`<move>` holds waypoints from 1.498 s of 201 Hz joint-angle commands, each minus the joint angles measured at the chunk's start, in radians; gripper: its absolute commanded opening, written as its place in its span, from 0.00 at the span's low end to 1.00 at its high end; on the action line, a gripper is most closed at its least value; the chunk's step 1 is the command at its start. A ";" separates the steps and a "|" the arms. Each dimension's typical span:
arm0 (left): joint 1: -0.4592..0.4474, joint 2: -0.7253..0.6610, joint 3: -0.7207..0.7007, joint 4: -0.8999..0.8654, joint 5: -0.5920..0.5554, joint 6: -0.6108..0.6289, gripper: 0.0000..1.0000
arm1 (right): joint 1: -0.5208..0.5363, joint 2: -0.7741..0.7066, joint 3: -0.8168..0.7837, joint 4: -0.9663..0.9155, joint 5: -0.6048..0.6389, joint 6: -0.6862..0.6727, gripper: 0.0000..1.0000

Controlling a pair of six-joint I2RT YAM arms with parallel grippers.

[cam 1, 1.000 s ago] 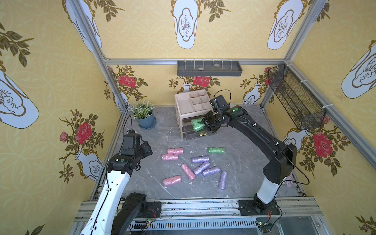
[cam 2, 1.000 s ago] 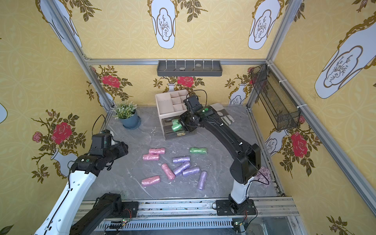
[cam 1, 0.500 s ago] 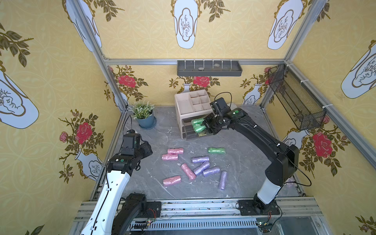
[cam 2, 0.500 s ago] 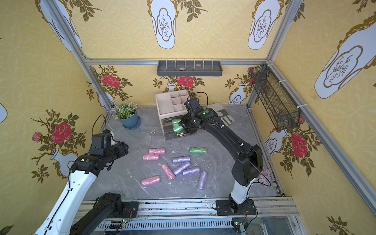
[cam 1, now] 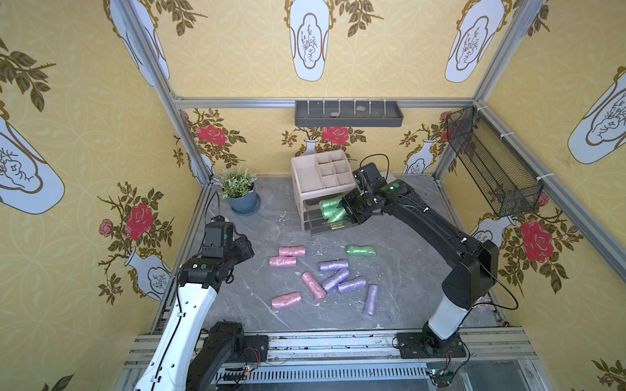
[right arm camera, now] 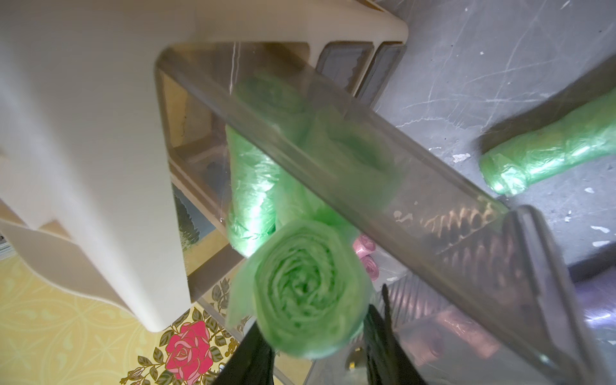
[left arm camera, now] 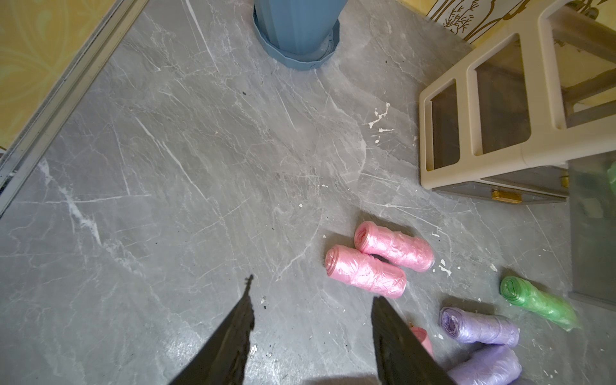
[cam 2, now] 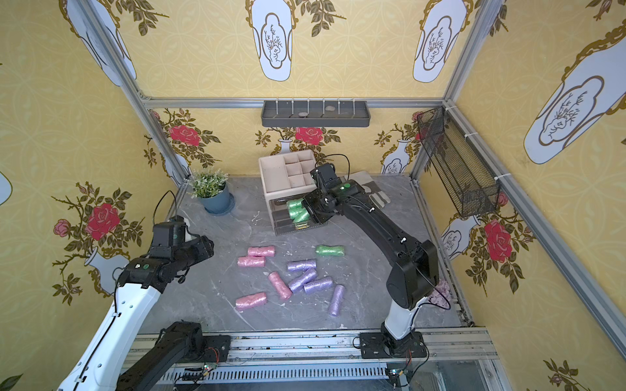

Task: Sort the rolls of trash bags by color and place them into the drawer
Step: Place the roll of trash bags in the drawer, then pick up the roll of trash bags from the center of the board.

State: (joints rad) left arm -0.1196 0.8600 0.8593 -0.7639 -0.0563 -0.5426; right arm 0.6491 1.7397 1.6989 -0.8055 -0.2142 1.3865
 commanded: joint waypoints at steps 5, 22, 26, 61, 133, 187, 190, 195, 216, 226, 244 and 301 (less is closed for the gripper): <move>0.003 0.002 -0.003 0.018 -0.001 0.006 0.59 | -0.006 -0.008 0.024 0.002 0.004 -0.018 0.47; 0.003 0.001 -0.003 0.017 -0.001 0.006 0.59 | -0.008 -0.009 0.036 -0.001 0.007 -0.022 0.48; 0.004 0.001 -0.003 0.018 -0.001 0.006 0.59 | -0.010 -0.009 0.038 -0.002 0.007 -0.021 0.48; 0.007 0.001 -0.003 0.016 -0.001 0.006 0.59 | -0.012 -0.015 0.067 -0.017 0.015 -0.028 0.50; 0.012 -0.003 -0.004 0.018 -0.001 0.006 0.59 | -0.012 -0.069 0.114 -0.051 0.071 -0.052 0.51; 0.010 -0.026 -0.010 0.025 0.000 0.010 0.56 | -0.077 -0.218 -0.002 -0.028 0.088 -0.176 0.51; 0.010 -0.028 -0.011 0.026 0.001 0.010 0.56 | -0.085 -0.233 -0.018 -0.026 0.090 -0.181 0.51; 0.011 -0.033 -0.012 0.026 0.000 0.011 0.56 | -0.101 -0.256 -0.042 -0.030 0.094 -0.191 0.51; 0.011 -0.051 -0.016 0.027 0.005 0.016 0.54 | -0.195 -0.364 -0.154 -0.044 0.089 -0.233 0.51; 0.011 -0.062 -0.019 0.026 0.007 0.019 0.54 | -0.251 -0.409 -0.202 -0.059 0.069 -0.256 0.51; 0.009 -0.080 -0.019 0.023 0.013 0.025 0.53 | -0.367 -0.475 -0.293 -0.076 0.005 -0.305 0.52; -0.009 -0.122 0.033 -0.061 0.015 0.042 0.51 | -0.606 -0.574 -0.591 0.008 -0.222 -0.400 0.52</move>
State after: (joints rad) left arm -0.1184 0.7536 0.8738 -0.7891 -0.0452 -0.5228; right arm 0.0898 1.1812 1.1912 -0.8562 -0.3077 1.0451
